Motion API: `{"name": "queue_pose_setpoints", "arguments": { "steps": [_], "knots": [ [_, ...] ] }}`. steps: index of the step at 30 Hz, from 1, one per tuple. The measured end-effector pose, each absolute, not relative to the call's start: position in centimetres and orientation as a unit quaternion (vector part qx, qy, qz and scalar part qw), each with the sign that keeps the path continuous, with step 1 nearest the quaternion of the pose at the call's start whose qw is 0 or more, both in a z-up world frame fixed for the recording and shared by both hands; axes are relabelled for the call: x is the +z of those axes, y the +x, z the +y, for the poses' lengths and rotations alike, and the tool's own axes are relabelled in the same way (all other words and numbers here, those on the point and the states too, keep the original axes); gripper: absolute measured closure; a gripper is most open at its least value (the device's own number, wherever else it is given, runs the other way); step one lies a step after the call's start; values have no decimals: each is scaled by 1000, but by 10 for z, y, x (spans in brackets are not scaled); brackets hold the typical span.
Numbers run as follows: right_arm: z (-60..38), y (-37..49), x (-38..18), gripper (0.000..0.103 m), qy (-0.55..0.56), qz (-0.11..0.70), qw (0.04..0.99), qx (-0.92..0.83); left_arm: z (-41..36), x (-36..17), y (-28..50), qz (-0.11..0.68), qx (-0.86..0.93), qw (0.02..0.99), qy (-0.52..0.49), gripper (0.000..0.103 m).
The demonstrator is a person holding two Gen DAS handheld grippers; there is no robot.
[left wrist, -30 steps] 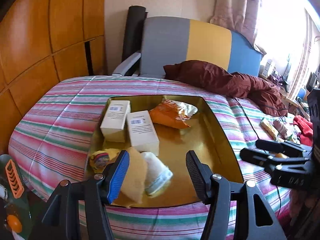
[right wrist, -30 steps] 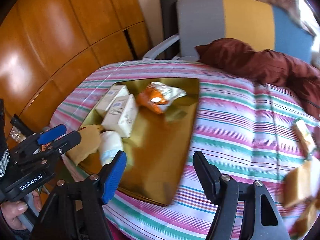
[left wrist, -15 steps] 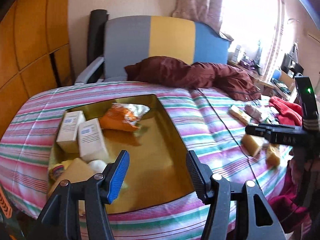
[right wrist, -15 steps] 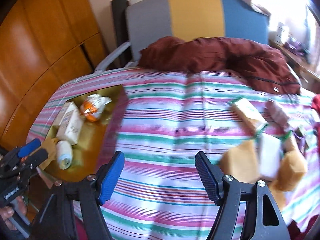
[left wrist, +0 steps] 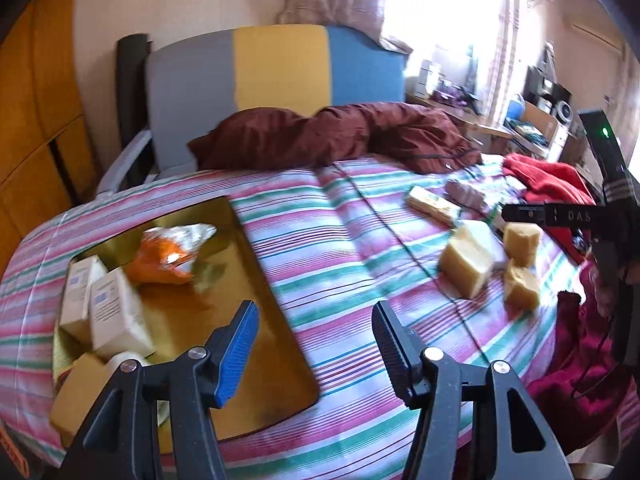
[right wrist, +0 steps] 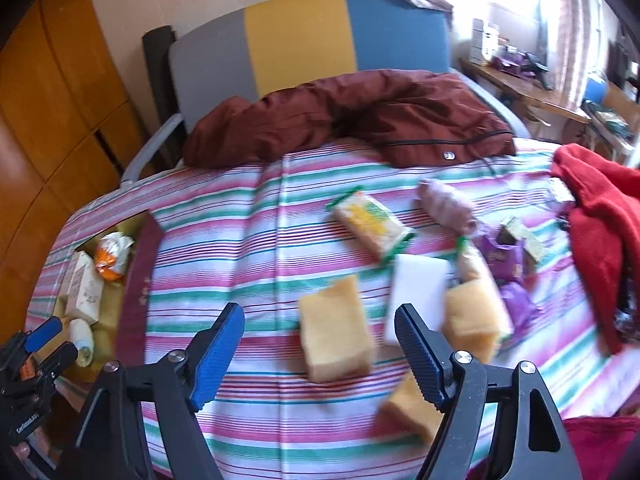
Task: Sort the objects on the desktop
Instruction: 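Withdraw both tools from the tray toward the scattered sponges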
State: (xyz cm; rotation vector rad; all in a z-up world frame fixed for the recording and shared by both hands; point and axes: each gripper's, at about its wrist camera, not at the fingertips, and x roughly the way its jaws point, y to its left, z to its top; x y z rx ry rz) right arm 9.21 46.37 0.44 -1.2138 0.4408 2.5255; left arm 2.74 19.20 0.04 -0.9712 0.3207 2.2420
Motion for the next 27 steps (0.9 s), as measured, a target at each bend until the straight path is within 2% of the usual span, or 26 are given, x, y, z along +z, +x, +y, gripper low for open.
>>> {"name": "queue_pose_setpoints", "arguments": {
  "steps": [16, 23, 27],
  "knots": [
    [559, 123, 6, 22, -404, 215, 236, 857, 286, -11, 53, 193, 815, 403, -368, 43],
    [591, 137, -12, 22, -386, 290, 245, 841, 318, -20, 57, 201, 796, 422, -386, 43],
    [596, 140, -13, 22, -372, 307, 245, 841, 336, -28, 54, 189, 781, 430, -412, 43]
  ]
}}
